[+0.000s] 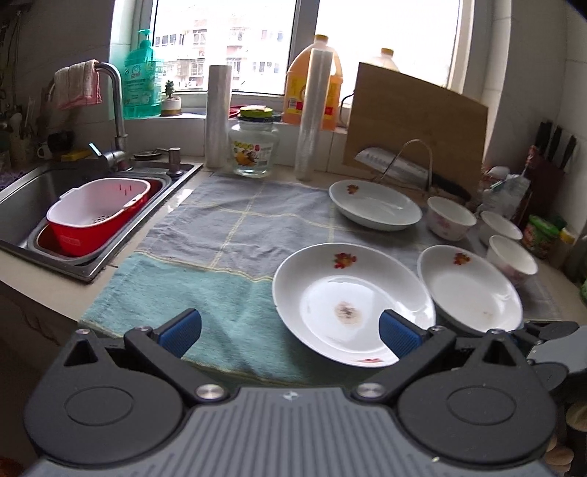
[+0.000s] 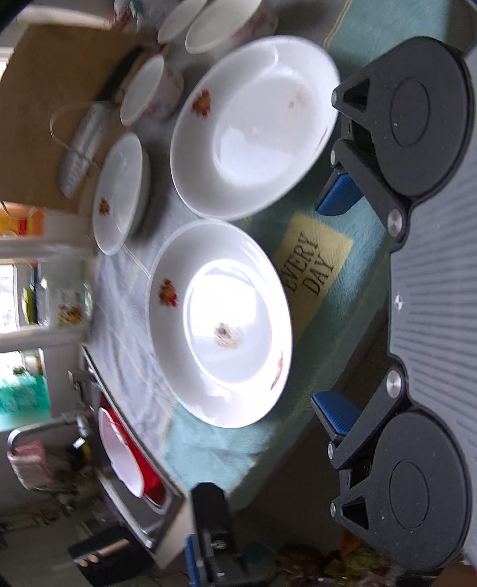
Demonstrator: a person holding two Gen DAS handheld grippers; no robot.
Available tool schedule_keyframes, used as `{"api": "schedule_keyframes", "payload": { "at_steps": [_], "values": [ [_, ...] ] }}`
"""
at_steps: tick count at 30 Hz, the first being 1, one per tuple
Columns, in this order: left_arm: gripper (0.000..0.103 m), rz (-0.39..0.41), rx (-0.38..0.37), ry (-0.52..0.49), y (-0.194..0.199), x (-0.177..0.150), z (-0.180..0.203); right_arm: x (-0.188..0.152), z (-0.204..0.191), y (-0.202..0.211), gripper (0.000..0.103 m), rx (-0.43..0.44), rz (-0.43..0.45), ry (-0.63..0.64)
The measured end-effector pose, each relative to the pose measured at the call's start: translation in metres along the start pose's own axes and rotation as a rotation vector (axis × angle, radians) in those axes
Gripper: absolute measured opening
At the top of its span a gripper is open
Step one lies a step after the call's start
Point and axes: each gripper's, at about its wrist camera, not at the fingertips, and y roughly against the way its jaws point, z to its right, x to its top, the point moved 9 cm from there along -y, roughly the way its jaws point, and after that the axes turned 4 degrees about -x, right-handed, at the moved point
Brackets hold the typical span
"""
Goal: Organize plates and bowls
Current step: 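Reach the left gripper to the stained white plate and grasp its rim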
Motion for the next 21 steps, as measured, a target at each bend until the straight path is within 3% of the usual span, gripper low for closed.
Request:
{"api": "schedule_keyframes", "payload": {
  "at_steps": [9, 21],
  "values": [
    [0.102, -0.056, 0.014, -0.001, -0.027, 0.001, 0.001, 0.002, -0.007, -0.037, 0.103, 0.042, -0.005, 0.117],
    [0.102, -0.146, -0.018, -0.016, -0.064, 0.019, 0.009, 0.013, -0.009, -0.049, 0.103, 0.067, 0.083, 0.233]
  ]
}}
